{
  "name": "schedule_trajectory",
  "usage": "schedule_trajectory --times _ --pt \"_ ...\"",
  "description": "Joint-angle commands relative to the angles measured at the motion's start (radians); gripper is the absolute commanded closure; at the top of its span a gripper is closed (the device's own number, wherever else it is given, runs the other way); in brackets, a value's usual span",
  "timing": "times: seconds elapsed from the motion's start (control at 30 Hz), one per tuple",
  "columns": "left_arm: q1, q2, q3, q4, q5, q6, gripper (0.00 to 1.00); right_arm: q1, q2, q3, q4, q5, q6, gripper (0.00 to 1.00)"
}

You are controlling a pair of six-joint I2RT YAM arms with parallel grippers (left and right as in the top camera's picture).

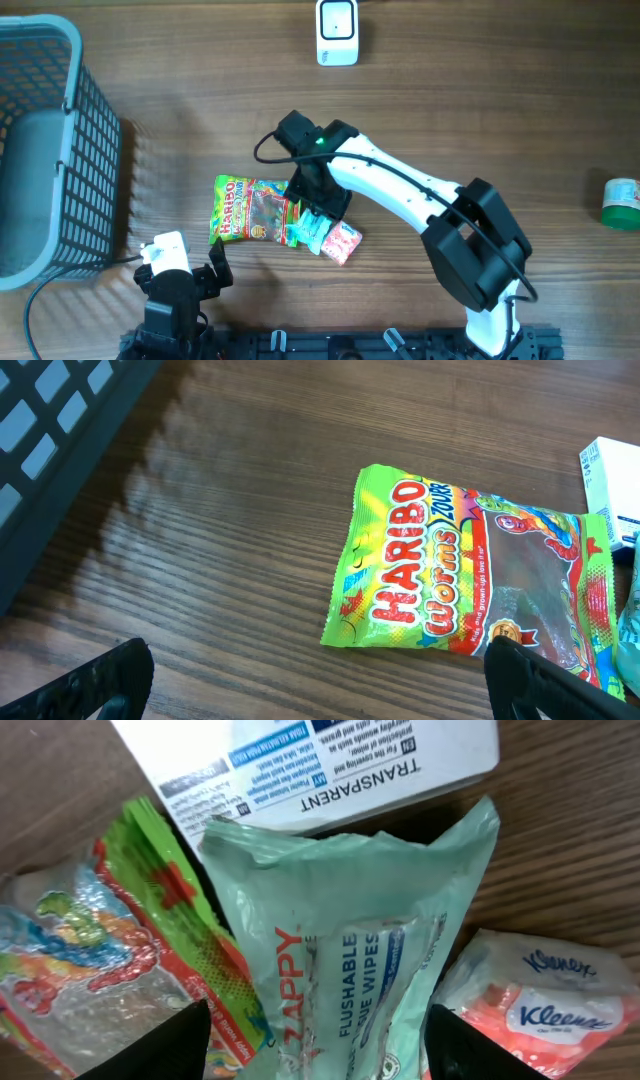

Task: Scan the item barcode

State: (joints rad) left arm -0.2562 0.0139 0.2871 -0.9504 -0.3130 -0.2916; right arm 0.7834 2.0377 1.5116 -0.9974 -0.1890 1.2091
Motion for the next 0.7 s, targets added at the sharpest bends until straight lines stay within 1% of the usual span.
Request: schedule_trajectory --times 0.0,0.03,0.1,0.2,0.23,0.3,0.37,0.47,0.53,0.57,0.6,0.67 --pt "-0.006 -0.007 0.003 -0.001 0.002 -0.005 0.00 0.002 0.076 0.003 -0.008 0.016 0.024 0.42" --pt "-0.006 -0.007 0.003 -0.001 0.002 -0.005 0.00 0.002 0.087 0.003 -0.010 0.017 0.024 0.48" --pt "-0.006 -0.007 0.003 -0.001 0.002 -0.005 0.00 0.002 0.101 0.003 -0.010 0.022 0.024 0.70" --pt "-0.006 -0.007 0.003 -0.001 0.002 -0.005 0.00 0.001 0.098 0.013 -0.021 0.023 0.017 0.86" --pt "-0.006 -0.007 0.003 -0.001 0.002 -0.005 0.00 -0.006 0.092 0.040 -0.054 -0.002 -0.010 0.94" --pt "-0.006 -0.007 0.003 -0.001 0.002 -0.005 0.00 -0.026 0.080 0.097 -0.122 -0.043 -0.074 0.95" --pt "-0.006 -0.007 0.003 -0.001 0.002 -0.005 0.00 -0.058 0.062 0.169 -0.204 -0.108 -0.186 0.95" --pt "-0.006 -0.007 0.003 -0.001 0.002 -0.005 0.00 -0.124 0.027 0.252 -0.286 -0.307 -0.459 0.95" --pt "-0.006 -0.007 0.003 -0.001 0.002 -0.005 0.00 -0.176 0.010 0.278 -0.326 -0.496 -0.674 0.95" --pt "-0.006 -0.007 0.003 -0.001 0.002 -0.005 0.00 -0.201 0.006 0.278 -0.328 -0.568 -0.730 0.95" --pt "-0.006 -0.007 0.003 -0.001 0.002 -0.005 0.00 -0.216 0.006 0.278 -0.328 -0.587 -0.740 0.95" --pt "-0.006 -0.007 0.003 -0.001 0.002 -0.005 0.00 -0.232 0.006 0.277 -0.311 -0.542 -0.739 0.95"
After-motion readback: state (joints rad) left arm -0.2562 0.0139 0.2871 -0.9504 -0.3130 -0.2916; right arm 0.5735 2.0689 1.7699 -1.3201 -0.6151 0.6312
